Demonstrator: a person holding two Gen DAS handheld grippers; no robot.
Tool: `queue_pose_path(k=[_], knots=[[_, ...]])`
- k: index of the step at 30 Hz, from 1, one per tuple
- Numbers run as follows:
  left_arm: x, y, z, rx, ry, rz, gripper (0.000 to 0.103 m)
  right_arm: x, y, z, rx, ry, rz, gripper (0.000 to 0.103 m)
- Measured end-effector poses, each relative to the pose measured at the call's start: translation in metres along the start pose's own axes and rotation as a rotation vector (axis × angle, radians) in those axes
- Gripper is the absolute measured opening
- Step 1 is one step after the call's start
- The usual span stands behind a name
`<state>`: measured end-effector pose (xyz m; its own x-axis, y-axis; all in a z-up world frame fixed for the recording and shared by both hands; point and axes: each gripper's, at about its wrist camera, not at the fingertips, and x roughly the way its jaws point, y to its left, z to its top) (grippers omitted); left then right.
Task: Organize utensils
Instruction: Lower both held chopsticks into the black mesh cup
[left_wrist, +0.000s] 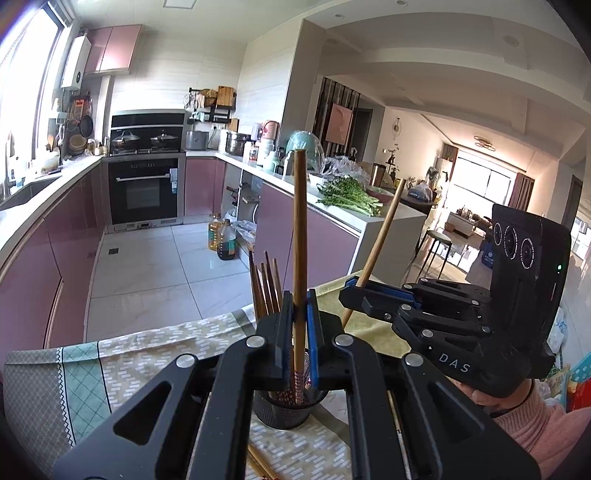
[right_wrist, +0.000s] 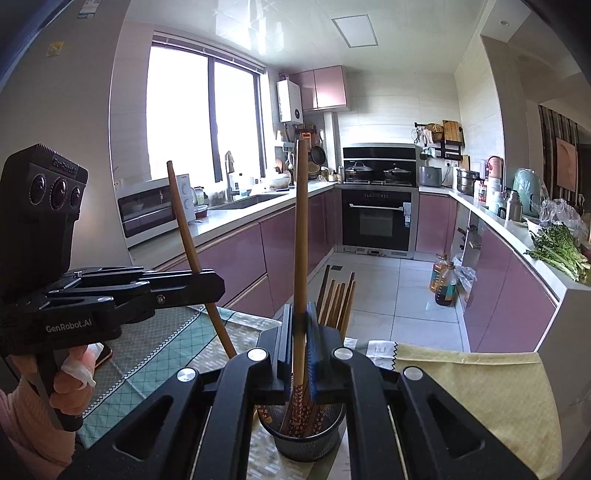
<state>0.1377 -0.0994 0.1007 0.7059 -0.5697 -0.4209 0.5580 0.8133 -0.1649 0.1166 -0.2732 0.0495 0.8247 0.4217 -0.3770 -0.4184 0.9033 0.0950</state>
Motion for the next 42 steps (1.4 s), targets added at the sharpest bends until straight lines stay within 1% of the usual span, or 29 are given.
queue_pose_path(k=[6, 15, 22, 28, 42], knots=[[0.015, 0.000, -0.008, -0.003, 0.051, 0.012, 0.008, 0.011, -0.002, -0.008, 0.013, 0.035, -0.005, 0.006], [0.025, -0.006, -0.018, 0.022, 0.136, 0.017, 0.008, 0.028, -0.005, -0.019, 0.028, 0.094, 0.002, 0.006], [0.035, -0.005, -0.024, 0.029, 0.191, 0.010, 0.008, 0.039, -0.008, -0.027, 0.048, 0.145, 0.014, 0.006], [0.054, -0.002, -0.025, 0.029, 0.239, 0.001, 0.008, 0.051, -0.009, -0.034, 0.059, 0.199, 0.024, 0.006], [0.084, 0.011, -0.021, 0.000, 0.258, 0.020, 0.008, 0.068, -0.018, -0.033, 0.105, 0.220, 0.015, 0.006]])
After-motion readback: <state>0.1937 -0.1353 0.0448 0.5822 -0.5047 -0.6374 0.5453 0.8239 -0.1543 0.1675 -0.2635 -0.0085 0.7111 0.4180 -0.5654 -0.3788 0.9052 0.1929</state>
